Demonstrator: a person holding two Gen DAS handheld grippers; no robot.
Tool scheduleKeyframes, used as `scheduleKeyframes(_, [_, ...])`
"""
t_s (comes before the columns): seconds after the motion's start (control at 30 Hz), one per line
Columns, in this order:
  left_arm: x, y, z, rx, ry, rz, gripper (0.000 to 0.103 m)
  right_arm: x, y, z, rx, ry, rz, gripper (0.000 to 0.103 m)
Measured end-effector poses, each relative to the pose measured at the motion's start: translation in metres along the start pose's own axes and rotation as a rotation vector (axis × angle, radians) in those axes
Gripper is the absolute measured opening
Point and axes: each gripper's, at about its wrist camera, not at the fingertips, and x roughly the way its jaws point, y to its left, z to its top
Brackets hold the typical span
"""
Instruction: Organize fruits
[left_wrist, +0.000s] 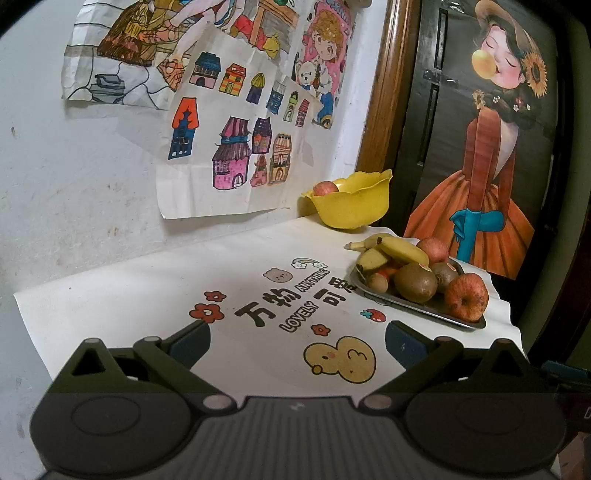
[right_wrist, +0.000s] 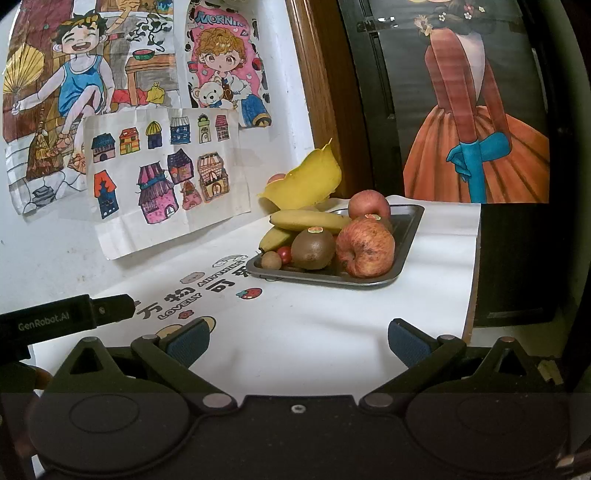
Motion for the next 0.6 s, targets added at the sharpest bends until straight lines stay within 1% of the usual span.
scheduleKeyframes(0.6, [0.0004,-0.0007,-0.0006,0.002,0.0,-0.001,0.103,-0.0001,0.0017,-0.0008,0.0,0.002,-0.001,0.102])
